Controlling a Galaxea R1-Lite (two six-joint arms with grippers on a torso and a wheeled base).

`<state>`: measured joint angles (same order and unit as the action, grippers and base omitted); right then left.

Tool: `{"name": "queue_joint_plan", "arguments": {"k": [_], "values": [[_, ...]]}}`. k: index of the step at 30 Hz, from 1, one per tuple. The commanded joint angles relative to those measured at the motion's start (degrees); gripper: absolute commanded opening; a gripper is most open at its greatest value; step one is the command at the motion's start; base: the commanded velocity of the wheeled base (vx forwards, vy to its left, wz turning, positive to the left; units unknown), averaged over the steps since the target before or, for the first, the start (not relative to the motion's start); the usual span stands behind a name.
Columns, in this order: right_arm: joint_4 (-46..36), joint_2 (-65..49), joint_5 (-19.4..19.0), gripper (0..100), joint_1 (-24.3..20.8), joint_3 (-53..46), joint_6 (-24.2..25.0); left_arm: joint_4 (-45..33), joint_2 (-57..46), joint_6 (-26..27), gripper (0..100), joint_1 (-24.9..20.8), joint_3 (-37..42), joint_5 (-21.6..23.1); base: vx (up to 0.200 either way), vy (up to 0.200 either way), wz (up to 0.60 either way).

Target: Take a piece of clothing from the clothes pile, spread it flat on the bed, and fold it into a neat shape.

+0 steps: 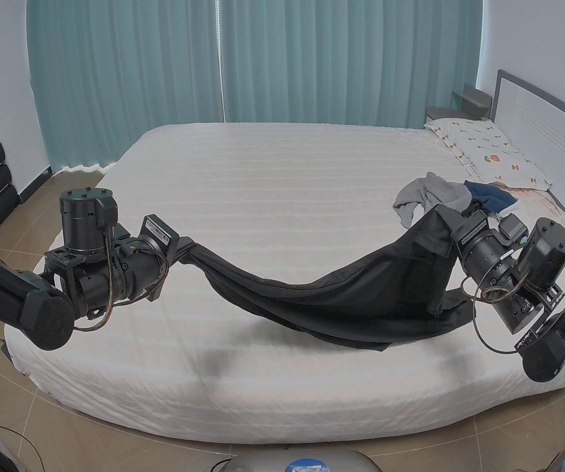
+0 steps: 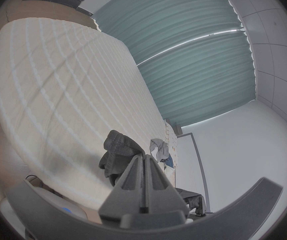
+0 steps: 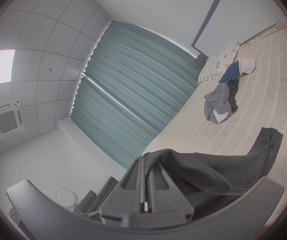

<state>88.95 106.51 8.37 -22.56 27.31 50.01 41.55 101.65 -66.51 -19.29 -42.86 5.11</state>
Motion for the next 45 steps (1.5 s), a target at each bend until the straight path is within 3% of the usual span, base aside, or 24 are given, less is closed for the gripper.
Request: {"name": "queue_joint_plan", "arguments": {"k": [1,3,6,11,14,15,16,20,23,27,33,40,45], "values": [[0.7,-7.3,-0.1,0,-0.8,-1.9,-2.4,-3.3,-5.8,0.7,0,-1.8,0.3,0.0,-0.2,0.0,0.0],[0.7,-9.0,-0.1,0,-0.8,-2.3,-3.2,-4.6,-7.1,0.9,0,-2.3,0.1,0.0,-0.2,0.0,0.0],[0.1,-16.3,-0.2,0,-0.4,-2.8,-8.3,-11.9,-13.8,1.2,0,-3.5,-1.6,0.0,-0.2,0.0,0.0],[-7.3,-24.9,-0.4,0,-1.3,-0.4,-11.2,-17.7,-16.1,1.3,0,-3.2,-5.7,0.0,-0.12,0.0,0.0],[-19.0,-35.1,0.3,0,-5.4,7.3,-15.4,-20.5,-19.4,1.8,0,-2.4,-9.8,-0.2,0.0,0.0,0.0],[-19.5,-35.3,0.3,0,-5.4,7.8,-15.5,-20.7,-19.4,1.9,0,-2.4,-10.0,-0.2,0.0,0.0,0.0],[-27.8,-37.6,0.4,0,-5.5,14.0,-15.7,-23.9,-19.6,3.3,0,-1.3,-13.2,-0.2,0.0,0.0,0.0],[-43.5,-38.0,0.2,0,-4.2,28.9,-15.0,-30.7,-17.4,4.2,0,2.7,-22.9,-0.1,0.0,0.0,0.0],[-48.4,-34.3,-0.3,0,-1.3,36.9,-15.2,-34.9,-13.2,4.2,0,3.9,-29.1,-0.1,0.0,0.0,0.0],[-49.1,-25.4,-0.4,0,3.1,42.6,-14.8,-38.6,-7.6,4.0,0,4.8,-35.2,0.0,0.0,0.0,0.0],[-47.0,-14.2,-0.6,0,5.5,43.4,-14.8,-38.0,-2.4,4.0,0,5.8,-37.7,1.0,0.0,0.0,0.0],[-37.9,-3.4,-0.7,0,7.2,44.8,-15.1,-38.0,4.3,3.8,0,5.9,-41.8,0.9,0.2,0.0,0.0],[-36.6,1.4,-1.3,0,8.4,49.1,-15.1,-38.1,9.4,3.8,0,5.9,-45.3,0.9,0.2,0.0,0.0]]}}
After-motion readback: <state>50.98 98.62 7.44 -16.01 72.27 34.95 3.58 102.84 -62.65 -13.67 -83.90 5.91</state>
